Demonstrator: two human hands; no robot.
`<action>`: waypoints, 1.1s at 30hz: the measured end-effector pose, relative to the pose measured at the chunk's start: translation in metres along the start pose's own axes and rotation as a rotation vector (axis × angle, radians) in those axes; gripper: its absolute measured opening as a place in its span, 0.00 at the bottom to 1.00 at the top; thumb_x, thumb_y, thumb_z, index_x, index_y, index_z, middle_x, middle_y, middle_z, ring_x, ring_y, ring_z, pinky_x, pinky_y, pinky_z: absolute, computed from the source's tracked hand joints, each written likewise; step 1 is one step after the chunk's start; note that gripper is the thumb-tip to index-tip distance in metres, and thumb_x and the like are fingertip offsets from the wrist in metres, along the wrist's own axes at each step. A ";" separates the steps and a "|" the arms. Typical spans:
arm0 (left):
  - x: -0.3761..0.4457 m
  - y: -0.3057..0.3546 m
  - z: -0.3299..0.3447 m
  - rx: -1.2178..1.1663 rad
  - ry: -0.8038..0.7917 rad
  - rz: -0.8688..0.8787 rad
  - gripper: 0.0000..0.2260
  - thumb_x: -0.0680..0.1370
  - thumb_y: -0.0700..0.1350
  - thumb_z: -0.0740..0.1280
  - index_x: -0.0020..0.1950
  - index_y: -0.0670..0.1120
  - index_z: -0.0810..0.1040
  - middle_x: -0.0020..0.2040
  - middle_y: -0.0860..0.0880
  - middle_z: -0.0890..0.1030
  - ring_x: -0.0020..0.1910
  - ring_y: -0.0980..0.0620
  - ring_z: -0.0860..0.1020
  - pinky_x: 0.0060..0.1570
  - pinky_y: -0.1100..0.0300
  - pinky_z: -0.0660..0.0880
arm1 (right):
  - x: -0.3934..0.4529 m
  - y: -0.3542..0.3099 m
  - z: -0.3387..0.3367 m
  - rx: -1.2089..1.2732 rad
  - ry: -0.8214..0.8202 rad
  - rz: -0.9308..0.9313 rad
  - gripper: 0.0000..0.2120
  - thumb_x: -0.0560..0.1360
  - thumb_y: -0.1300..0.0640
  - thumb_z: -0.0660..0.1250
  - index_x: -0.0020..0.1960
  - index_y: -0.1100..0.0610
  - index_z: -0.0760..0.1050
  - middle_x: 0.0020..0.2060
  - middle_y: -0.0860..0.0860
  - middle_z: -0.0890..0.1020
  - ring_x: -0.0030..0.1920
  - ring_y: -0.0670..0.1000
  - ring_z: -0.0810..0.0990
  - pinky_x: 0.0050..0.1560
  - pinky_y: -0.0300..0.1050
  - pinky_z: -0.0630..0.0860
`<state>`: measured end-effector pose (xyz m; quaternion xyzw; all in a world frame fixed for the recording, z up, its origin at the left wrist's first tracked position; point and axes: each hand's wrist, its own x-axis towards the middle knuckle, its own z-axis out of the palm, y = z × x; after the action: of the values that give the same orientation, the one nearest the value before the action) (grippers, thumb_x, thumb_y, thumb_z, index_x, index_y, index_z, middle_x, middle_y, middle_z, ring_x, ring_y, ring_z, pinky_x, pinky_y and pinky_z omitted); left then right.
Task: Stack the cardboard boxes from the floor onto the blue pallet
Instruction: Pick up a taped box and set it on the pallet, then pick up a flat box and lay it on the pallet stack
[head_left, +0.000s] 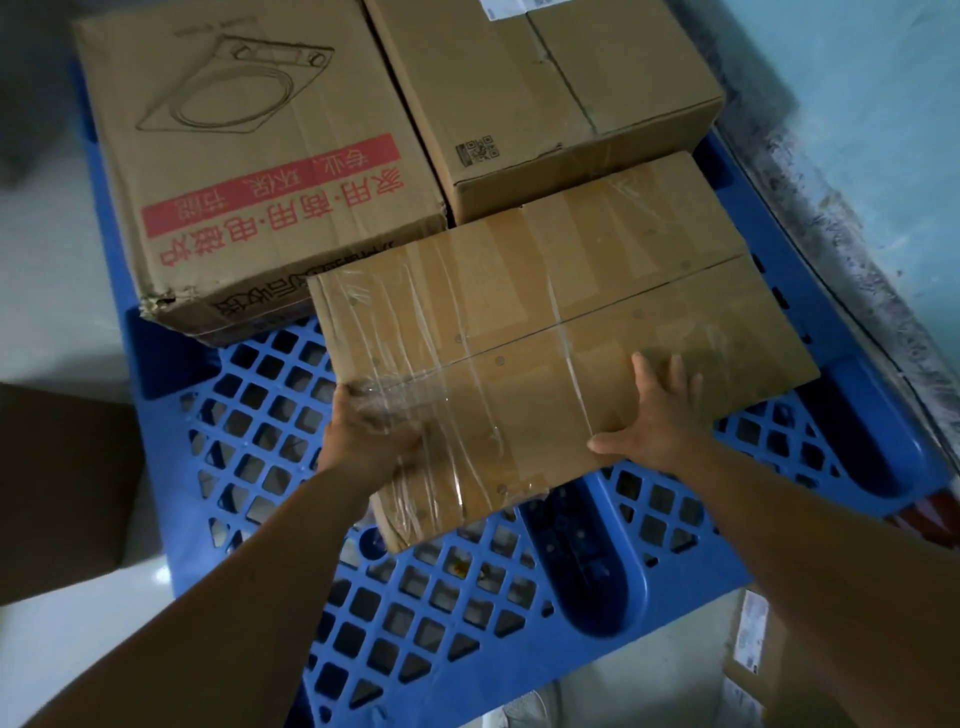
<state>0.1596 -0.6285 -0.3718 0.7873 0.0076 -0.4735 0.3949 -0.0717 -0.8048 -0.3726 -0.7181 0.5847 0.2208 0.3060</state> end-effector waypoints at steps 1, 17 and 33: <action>-0.004 0.001 0.000 -0.002 0.013 0.009 0.35 0.70 0.42 0.76 0.70 0.60 0.62 0.58 0.48 0.77 0.53 0.45 0.80 0.50 0.44 0.80 | -0.004 -0.002 0.000 0.015 -0.003 -0.012 0.58 0.66 0.42 0.76 0.78 0.46 0.37 0.77 0.54 0.35 0.76 0.61 0.35 0.73 0.66 0.48; -0.117 0.021 -0.080 -0.042 0.147 0.113 0.26 0.82 0.56 0.57 0.78 0.49 0.60 0.73 0.50 0.68 0.70 0.46 0.70 0.59 0.55 0.73 | -0.171 -0.144 0.011 0.687 0.012 -0.119 0.33 0.78 0.36 0.54 0.78 0.45 0.50 0.77 0.46 0.58 0.75 0.52 0.60 0.71 0.51 0.59; -0.205 -0.009 -0.328 -0.253 0.248 0.218 0.24 0.82 0.56 0.56 0.75 0.47 0.66 0.71 0.49 0.71 0.70 0.50 0.69 0.65 0.59 0.64 | -0.351 -0.350 0.082 0.716 -0.022 -0.289 0.28 0.81 0.39 0.47 0.78 0.49 0.55 0.75 0.49 0.63 0.72 0.52 0.65 0.65 0.48 0.63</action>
<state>0.2855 -0.3420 -0.1451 0.7799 0.0302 -0.3226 0.5355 0.1964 -0.4547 -0.1306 -0.6385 0.5141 -0.0352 0.5717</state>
